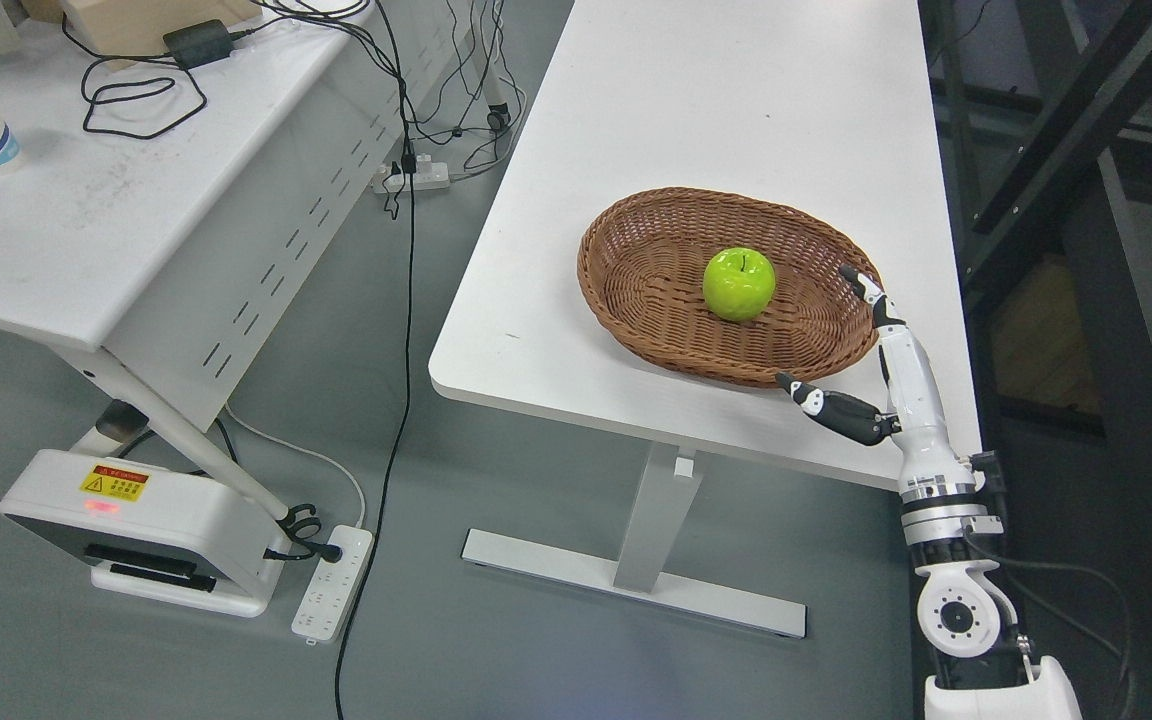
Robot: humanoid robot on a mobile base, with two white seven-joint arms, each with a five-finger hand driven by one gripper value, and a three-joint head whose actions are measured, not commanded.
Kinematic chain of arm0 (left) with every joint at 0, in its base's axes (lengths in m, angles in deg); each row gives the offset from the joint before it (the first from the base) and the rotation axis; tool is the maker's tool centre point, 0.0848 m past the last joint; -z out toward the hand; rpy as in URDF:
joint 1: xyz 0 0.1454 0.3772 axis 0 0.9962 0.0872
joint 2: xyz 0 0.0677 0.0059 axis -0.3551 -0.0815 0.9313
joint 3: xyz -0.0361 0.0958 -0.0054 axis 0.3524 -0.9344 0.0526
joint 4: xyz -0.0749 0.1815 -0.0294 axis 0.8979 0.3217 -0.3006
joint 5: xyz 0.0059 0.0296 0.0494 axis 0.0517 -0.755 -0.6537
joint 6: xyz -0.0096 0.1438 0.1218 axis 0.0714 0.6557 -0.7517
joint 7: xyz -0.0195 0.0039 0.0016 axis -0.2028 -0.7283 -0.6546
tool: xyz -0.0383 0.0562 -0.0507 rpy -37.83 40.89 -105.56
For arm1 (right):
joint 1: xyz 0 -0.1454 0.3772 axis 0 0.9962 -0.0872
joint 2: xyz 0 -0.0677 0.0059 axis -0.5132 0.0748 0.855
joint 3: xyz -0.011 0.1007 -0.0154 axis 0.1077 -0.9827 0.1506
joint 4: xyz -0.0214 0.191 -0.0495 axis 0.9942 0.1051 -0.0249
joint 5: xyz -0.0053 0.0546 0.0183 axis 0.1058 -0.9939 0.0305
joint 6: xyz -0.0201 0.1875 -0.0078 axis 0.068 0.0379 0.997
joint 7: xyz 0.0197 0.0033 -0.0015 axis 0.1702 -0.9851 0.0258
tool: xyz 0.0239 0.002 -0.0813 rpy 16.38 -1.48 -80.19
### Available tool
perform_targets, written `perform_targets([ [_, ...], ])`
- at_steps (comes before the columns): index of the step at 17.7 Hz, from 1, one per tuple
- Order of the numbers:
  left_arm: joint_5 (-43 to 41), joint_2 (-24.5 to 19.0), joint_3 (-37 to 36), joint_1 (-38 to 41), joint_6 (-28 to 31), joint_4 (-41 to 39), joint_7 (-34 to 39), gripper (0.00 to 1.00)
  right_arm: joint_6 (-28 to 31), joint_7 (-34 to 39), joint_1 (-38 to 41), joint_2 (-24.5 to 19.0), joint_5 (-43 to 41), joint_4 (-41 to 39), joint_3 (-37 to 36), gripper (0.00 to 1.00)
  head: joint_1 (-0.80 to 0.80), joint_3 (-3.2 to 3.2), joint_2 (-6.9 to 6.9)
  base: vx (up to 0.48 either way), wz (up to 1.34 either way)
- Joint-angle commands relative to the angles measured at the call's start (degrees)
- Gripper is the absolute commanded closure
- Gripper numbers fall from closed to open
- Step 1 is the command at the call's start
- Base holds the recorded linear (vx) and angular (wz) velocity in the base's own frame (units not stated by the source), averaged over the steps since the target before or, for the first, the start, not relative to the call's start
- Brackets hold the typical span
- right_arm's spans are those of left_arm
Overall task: Place green apple on left shelf middle layer
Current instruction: 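Close the right hand around the green apple in the basket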
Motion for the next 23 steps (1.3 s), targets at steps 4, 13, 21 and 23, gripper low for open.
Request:
perform_targets([
  [4, 0.0, -1.0, 0.02, 0.0, 0.08, 0.0, 0.0, 0.0, 0.22, 1.99, -3.43, -1.02, 2.33, 2.3, 5.98, 0.14, 0.0, 0.0, 0.0, 0.126, 0.06],
  [13, 0.0, -1.0, 0.02, 0.0, -0.01, 0.0, 0.0, 0.0, 0.57, 5.95, -11.25, -1.38, 3.56, 12.57, 7.74, 0.14, 0.0, 0.0, 0.0, 0.087, 0.02],
  [21, 0.0, -1.0, 0.02, 0.0, 0.08, 0.0, 0.0, 0.0, 0.57, 6.04, -13.98, -0.41, 4.27, 18.91, 9.06, 0.14, 0.0, 0.0, 0.0, 0.025, 0.0],
  [23, 0.0, -1.0, 0.02, 0.0, 0.08, 0.0, 0.0, 0.0, 0.66, 6.04, -14.59, -0.23, 4.27, 20.23, 9.15, 0.14, 0.0, 0.0, 0.0, 0.0, 0.0],
])
